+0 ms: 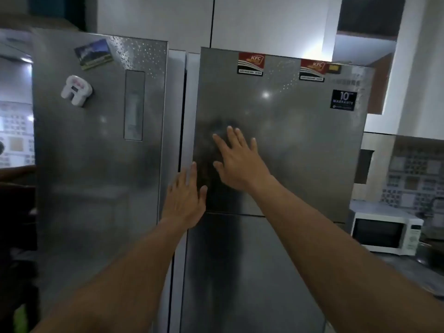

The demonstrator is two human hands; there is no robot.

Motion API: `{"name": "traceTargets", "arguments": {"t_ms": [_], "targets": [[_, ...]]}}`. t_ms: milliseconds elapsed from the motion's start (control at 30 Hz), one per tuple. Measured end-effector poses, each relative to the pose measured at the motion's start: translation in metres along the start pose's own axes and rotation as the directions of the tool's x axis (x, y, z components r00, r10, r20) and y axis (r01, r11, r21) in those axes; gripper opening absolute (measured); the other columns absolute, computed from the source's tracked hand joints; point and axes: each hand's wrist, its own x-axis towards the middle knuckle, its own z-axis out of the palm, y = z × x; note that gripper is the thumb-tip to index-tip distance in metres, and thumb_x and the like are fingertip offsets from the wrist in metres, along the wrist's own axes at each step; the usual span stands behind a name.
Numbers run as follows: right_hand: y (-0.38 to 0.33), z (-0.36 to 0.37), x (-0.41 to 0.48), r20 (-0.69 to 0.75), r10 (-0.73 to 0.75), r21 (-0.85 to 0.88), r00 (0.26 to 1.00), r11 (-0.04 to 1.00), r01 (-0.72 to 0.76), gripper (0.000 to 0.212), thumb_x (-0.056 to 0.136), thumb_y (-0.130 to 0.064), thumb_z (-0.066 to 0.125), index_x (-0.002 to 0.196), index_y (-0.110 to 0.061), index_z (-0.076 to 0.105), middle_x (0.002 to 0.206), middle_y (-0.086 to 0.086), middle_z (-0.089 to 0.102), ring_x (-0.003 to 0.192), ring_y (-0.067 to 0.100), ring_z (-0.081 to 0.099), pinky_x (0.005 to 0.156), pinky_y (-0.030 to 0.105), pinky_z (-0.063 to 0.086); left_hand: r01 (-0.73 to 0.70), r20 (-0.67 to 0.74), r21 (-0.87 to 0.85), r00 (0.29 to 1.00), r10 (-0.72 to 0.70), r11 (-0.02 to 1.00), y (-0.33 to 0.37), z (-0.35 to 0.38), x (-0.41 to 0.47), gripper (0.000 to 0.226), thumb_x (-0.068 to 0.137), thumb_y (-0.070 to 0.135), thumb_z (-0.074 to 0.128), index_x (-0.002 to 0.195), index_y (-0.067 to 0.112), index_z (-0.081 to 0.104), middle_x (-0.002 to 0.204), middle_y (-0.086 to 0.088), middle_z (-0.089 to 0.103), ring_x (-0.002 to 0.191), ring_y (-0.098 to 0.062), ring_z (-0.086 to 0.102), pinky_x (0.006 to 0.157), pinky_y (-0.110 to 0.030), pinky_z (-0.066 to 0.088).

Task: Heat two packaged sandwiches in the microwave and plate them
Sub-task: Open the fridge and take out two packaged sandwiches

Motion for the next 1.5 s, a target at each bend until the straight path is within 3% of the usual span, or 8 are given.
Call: {"name": "traceTargets", "arguments": {"t_ms": [100, 233, 400, 767, 933, 1167, 1267, 1500], "targets": [[0.007, 0.015, 0.032, -0.006, -0.043, -0.086, 0.999, 0.995, 0.043, 0.067, 0.103, -0.044, 0.039, 0.16, -0.029, 0.007, 0.165, 0.015, -0.017, 0.151, 0.034, -0.017, 0.118, 0.066, 0.0, 0.03, -0.025, -0.085, 0.999, -0.032, 0.996, -0.003, 0.014, 0.011, 0.063, 0.102, 0.047, 0.03, 0.155, 0.026, 0.004, 0.145, -0.01, 0.033, 0.121, -0.027, 0.048, 0.097, -0.05, 0.048], [0.005, 0.039, 0.06, -0.007, -0.089, -0.124, 0.996, 0.988, 0.088, 0.064, 0.103, -0.047, 0.037, 0.159, -0.037, 0.007, 0.162, 0.015, -0.026, 0.148, 0.037, -0.026, 0.113, 0.072, -0.006, 0.109, -0.105, -0.263, 0.985, -0.141, 0.959, -0.004, 0.028, 0.014, 0.05, 0.104, 0.035, 0.035, 0.149, 0.028, 0.016, 0.138, -0.01, 0.046, 0.108, -0.025, 0.057, 0.084, -0.043, 0.052], [-0.007, 0.057, 0.075, -0.06, -0.121, -0.249, 0.991, 0.963, 0.102, 0.062, 0.103, -0.053, 0.032, 0.157, -0.042, 0.004, 0.162, 0.013, -0.027, 0.146, 0.042, -0.027, 0.104, 0.082, -0.005, 0.276, -0.022, -0.394, 0.951, -0.309, 0.877, -0.009, 0.041, 0.026, 0.024, 0.104, 0.04, 0.033, 0.111, 0.02, 0.043, 0.093, -0.007, 0.063, 0.077, -0.02, 0.06, 0.067, -0.042, 0.053], [-0.01, 0.042, 0.088, -0.012, -0.22, -0.364, 0.975, 0.91, 0.201, 0.045, 0.102, -0.044, 0.04, 0.146, -0.033, 0.037, 0.163, 0.012, -0.022, 0.148, 0.04, -0.024, 0.105, 0.082, -0.004, 0.344, 0.032, -0.373, 0.933, -0.359, 0.862, -0.019, 0.042, 0.025, 0.037, 0.101, 0.049, 0.036, 0.089, 0.019, 0.053, 0.083, -0.006, 0.06, 0.071, -0.017, 0.058, 0.056, -0.032, 0.045], [-0.015, 0.036, 0.085, 0.014, -0.192, -0.357, 0.981, 0.916, 0.184, 0.045, 0.104, -0.039, 0.039, 0.148, -0.032, 0.034, 0.163, 0.011, -0.024, 0.148, 0.04, -0.024, 0.105, 0.082, -0.002, 0.343, 0.036, -0.4, 0.932, -0.36, 0.85, -0.02, 0.041, 0.025, 0.035, 0.1, 0.05, 0.037, 0.092, 0.021, 0.054, 0.084, -0.004, 0.061, 0.073, -0.017, 0.061, 0.064, -0.037, 0.054], [-0.022, 0.025, 0.071, 0.007, -0.174, -0.331, 0.985, 0.929, 0.166, 0.052, 0.102, -0.041, 0.041, 0.151, -0.033, 0.027, 0.163, 0.009, -0.026, 0.148, 0.038, -0.025, 0.107, 0.08, -0.001, 0.274, 0.05, -0.402, 0.959, -0.277, 0.874, -0.016, 0.023, 0.013, 0.031, 0.101, 0.049, 0.038, 0.093, 0.023, 0.053, 0.078, -0.002, 0.06, 0.066, -0.014, 0.059, 0.051, -0.025, 0.042], [-0.027, 0.015, 0.052, 0.022, -0.148, -0.322, 0.989, 0.935, 0.147, 0.057, 0.103, -0.043, 0.038, 0.155, -0.032, 0.018, 0.162, 0.01, -0.027, 0.149, 0.036, -0.024, 0.111, 0.076, 0.003, 0.265, 0.045, -0.393, 0.962, -0.269, 0.88, -0.01, 0.01, -0.003, 0.041, 0.099, 0.055, 0.035, 0.099, 0.02, 0.056, 0.079, -0.006, 0.062, 0.069, -0.021, 0.061, 0.056, -0.035, 0.05], [-0.042, -0.039, -0.018, 0.049, -0.038, -0.317, 0.998, 0.947, 0.052, 0.067, 0.104, -0.043, 0.035, 0.156, -0.043, -0.007, 0.164, 0.006, -0.023, 0.152, 0.032, -0.013, 0.116, 0.069, 0.003, 0.107, 0.032, -0.148, 0.994, -0.103, 0.983, 0.021, -0.042, -0.054, 0.032, 0.102, 0.043, 0.035, 0.093, 0.016, 0.051, 0.083, -0.008, 0.06, 0.083, -0.031, 0.059, 0.062, -0.035, 0.04]]}}
